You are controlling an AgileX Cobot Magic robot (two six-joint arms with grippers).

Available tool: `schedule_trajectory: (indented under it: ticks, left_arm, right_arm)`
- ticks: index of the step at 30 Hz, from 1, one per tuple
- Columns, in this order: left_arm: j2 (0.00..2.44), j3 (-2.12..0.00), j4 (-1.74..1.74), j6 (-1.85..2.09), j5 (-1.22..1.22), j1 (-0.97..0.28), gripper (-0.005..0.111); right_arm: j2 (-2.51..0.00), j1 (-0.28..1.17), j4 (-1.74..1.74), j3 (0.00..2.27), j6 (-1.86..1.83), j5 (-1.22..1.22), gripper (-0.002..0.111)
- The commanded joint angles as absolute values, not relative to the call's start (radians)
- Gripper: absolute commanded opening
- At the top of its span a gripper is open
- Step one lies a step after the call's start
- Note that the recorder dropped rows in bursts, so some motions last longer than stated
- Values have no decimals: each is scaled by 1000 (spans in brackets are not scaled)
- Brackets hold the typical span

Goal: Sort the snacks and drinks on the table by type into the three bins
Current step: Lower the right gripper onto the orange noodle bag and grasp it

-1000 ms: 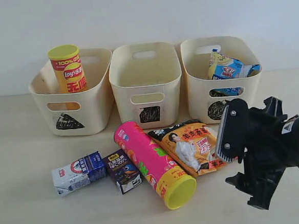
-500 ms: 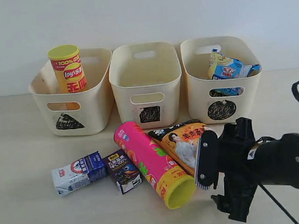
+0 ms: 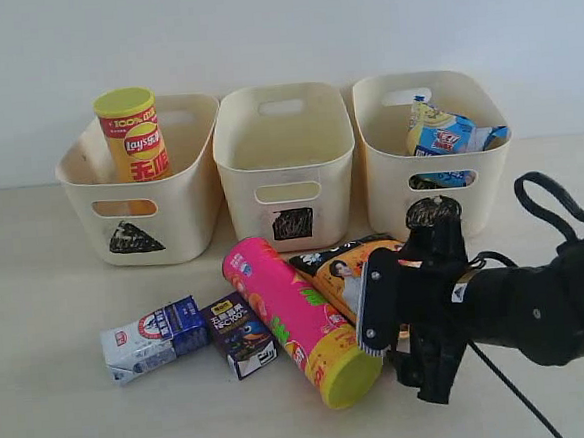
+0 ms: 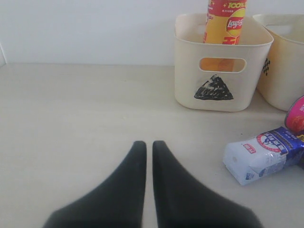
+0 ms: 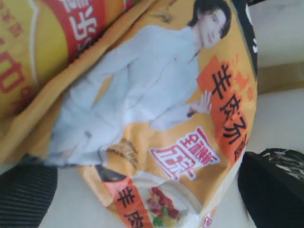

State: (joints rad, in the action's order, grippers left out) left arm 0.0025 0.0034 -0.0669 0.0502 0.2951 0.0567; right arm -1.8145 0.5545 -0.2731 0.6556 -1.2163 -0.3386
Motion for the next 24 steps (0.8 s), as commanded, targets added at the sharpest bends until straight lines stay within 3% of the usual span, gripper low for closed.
schedule_trajectory:
  ticks: [1, 12, 15, 17, 19, 23, 24]
  left_arm:
    - [0, 0, -69, 46, 285, 60, 4]
    - [0, 0, -69, 46, 285, 60, 4]
    - [0, 0, -69, 46, 285, 60, 4]
    - [0, 0, -69, 46, 285, 60, 4]
    - [0, 0, -69, 46, 285, 60, 4]
    - [0, 0, -69, 46, 285, 60, 4]
    - [0, 0, -69, 46, 285, 60, 4]
  right_arm:
    - [-1860, 558, -252, 707, -1207, -316, 96]
    - [-1978, 558, -252, 839, -1203, -313, 96]
    - [-2001, 558, -252, 862, -1203, -308, 90]
    - [-2016, 558, -252, 878, -1203, -304, 78]
    - [-2025, 558, -252, 892, -1203, -285, 58]
    - [-2026, 558, -252, 903, -1203, -258, 0]
    - [-2023, 558, -252, 903, -1203, -258, 1]
